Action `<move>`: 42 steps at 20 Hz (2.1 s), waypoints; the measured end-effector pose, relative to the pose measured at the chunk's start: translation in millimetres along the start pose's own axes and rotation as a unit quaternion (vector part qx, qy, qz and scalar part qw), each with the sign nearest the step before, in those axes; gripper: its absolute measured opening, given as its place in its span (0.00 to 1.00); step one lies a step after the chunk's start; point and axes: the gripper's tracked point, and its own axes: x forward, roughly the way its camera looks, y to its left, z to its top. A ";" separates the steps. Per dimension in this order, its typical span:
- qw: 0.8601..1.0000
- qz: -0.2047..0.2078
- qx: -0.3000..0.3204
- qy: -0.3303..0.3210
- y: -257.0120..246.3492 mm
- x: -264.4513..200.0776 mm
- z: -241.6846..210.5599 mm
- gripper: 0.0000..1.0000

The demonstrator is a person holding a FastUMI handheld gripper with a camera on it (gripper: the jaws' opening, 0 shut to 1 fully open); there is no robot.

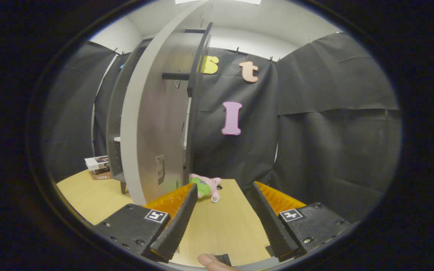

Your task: Open the shoe cabinet door, grab the shoes and put them into the shoe cabinet, then close the shoe cabinet door.

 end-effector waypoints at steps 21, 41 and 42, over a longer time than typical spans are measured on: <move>0.997 0.064 0.035 -0.015 118.8 -3.1 -2.7 0.93; 0.994 0.100 0.037 -0.006 233.1 28.4 3.3 0.93; 0.993 0.109 0.036 -0.006 244.6 30.8 3.2 0.93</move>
